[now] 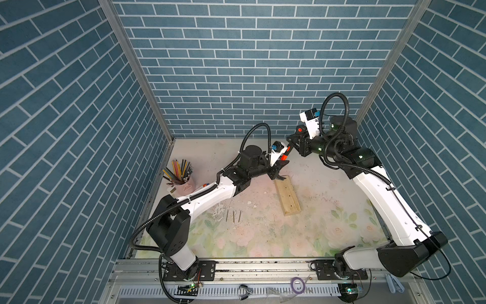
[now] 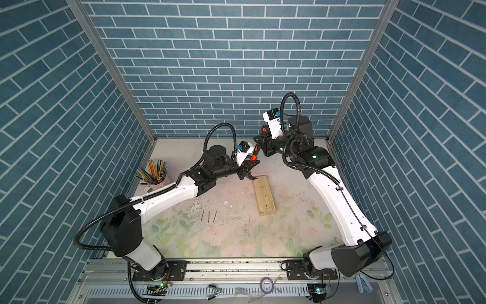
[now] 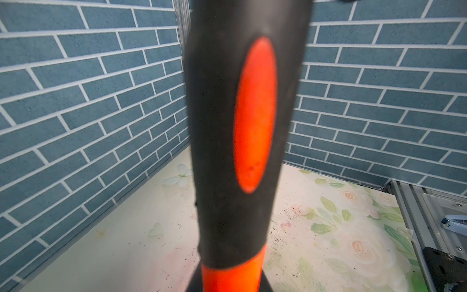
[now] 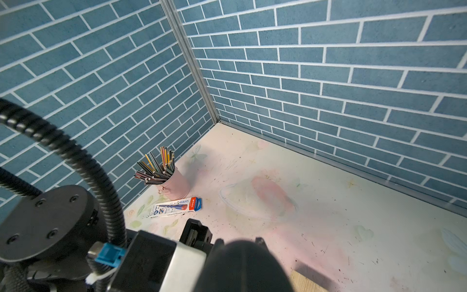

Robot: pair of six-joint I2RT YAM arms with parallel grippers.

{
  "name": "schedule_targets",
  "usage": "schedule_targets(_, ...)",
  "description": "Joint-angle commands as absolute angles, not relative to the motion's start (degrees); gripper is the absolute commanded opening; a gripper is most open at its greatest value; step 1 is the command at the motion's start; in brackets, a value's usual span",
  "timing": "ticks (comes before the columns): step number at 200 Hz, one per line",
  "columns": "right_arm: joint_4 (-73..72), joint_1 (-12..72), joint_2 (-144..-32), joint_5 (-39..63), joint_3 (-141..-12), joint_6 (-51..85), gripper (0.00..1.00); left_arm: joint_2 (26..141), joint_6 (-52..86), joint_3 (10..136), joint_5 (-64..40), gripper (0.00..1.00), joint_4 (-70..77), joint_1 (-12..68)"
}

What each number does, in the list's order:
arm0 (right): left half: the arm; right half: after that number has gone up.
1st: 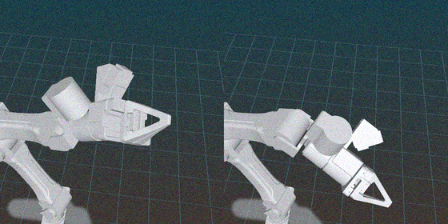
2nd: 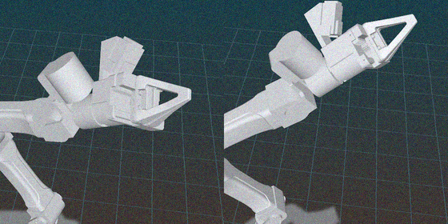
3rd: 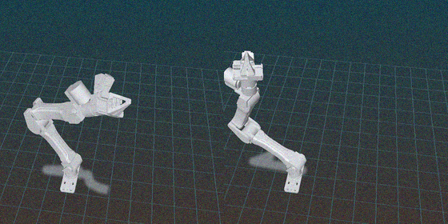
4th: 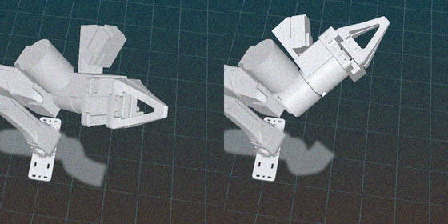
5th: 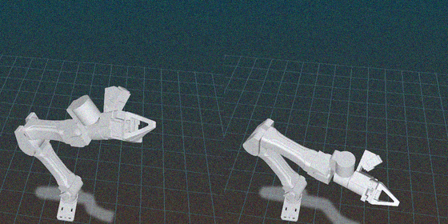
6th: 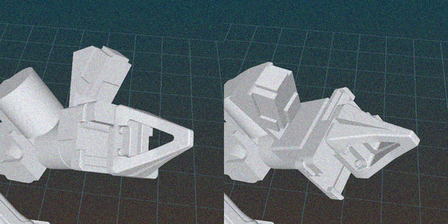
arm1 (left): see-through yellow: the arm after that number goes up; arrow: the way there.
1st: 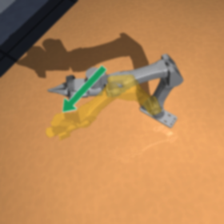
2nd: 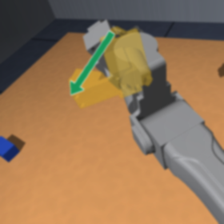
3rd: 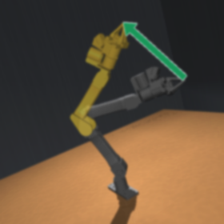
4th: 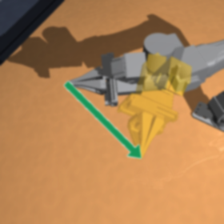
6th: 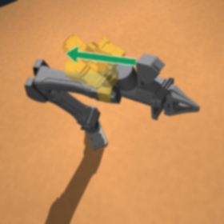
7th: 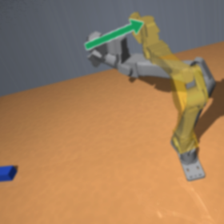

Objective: Use a claw hammer to pull out a nail
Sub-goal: Place the hammer at the center of the board.

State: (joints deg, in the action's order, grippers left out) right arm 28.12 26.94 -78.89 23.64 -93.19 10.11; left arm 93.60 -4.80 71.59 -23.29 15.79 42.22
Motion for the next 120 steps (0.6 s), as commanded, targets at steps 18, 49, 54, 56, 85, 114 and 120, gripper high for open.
schedule_targets(18, 21.71, 26.63, -77.6, 23.38, -95.09, 11.16, 0.0, 92.38, -1.61, 72.73, -22.94, 0.15, 17.17, 41.57)
schedule_targets(49, 20.88, 26.63, -77.39, 22.79, -93.93, 11.33, 0.0, 92.22, -1.15, 73.0, -22.36, 0.12, 17.49, 41.57)
schedule_targets(54, 20.57, 26.7, -77.27, 22.53, -93.51, 11.46, 0.0, 92.24, -1.14, 73.04, -22.39, 0.12, 17.51, 41.57)
schedule_targets(56, 20.39, 26.69, -77.22, 22.44, -93.4, 11.48, 0.0, 92.21, -1.19, 73.08, -22.34, 0.12, 17.56, 41.57)
schedule_targets(85, 19.67, 26.3, -77.17, 22.15, -92.64, 11.86, 0.0, 91.85, -1.0, 73.21, -21.7, 0.11, 17.43, 41.55)
schedule_targets(114, 18.75, 26.06, -77.09, 21.31, -91.93, 12.13, 0.0, 91.92, -0.42, 74.23, -19.95, 0.08, 16.25, 41.57)
schedule_targets(120, 18.34, 25.99, -76.95, 20.96, -91.62, 12.34, 0.01, 92.01, -0.18, 74.56, -19.59, 0.07, 15.86, 41.5)
